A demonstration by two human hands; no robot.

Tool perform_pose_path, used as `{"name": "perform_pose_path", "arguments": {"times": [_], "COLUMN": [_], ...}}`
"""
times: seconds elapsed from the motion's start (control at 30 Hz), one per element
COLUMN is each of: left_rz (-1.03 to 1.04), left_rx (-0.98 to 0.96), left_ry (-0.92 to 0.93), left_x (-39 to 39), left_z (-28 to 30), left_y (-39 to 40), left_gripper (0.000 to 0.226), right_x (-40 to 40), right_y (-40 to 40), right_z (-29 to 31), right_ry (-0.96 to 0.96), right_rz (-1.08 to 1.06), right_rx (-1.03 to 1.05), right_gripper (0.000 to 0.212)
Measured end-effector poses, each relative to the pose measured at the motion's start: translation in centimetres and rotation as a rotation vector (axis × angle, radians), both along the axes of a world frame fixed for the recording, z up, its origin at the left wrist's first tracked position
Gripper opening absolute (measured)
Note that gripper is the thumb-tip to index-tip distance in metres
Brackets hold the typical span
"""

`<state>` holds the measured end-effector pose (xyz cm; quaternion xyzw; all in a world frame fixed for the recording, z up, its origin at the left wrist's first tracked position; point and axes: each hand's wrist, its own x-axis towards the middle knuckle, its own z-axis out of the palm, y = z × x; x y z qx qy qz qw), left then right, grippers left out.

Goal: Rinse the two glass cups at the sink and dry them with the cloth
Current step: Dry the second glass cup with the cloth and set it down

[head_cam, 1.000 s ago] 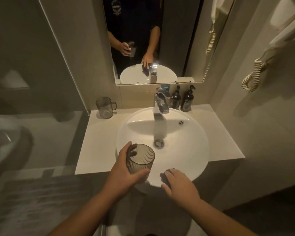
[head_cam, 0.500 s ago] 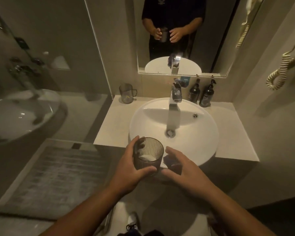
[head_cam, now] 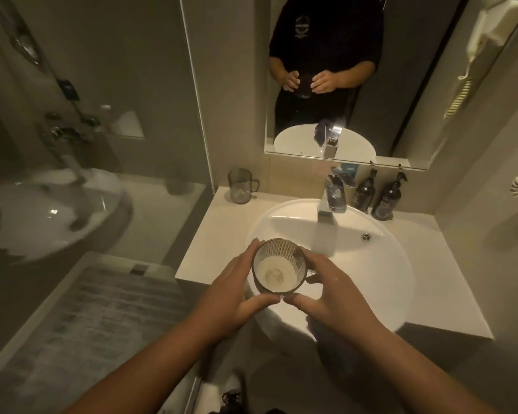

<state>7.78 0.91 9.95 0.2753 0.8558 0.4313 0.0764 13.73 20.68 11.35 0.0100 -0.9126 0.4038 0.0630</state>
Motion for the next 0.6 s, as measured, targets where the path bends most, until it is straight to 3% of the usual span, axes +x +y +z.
{"name": "perform_pose_path", "arguments": {"times": [0.27, 0.47, 0.6], "left_rz": [-0.023, -0.024, 0.008], "left_rx": [-0.012, 0.062, 0.099], "left_ry": [-0.013, -0.106, -0.182], "left_x": [-13.5, -23.9, -29.3], "left_z": [-2.0, -3.1, -5.7], "left_y": [1.1, 4.3, 7.2], "left_gripper": [0.088, 0.077, 0.082], "right_x": [-11.8, -22.1, -28.1], "right_y": [-0.3, 1.8, 4.1], "right_z": [-1.9, -3.0, -4.7], "right_ry": [-0.025, -0.042, -0.078], "right_rz": [-0.141, -0.228, -0.253], "right_rx": [0.027, -0.009, -0.018], "right_gripper": [0.074, 0.072, 0.070]}}
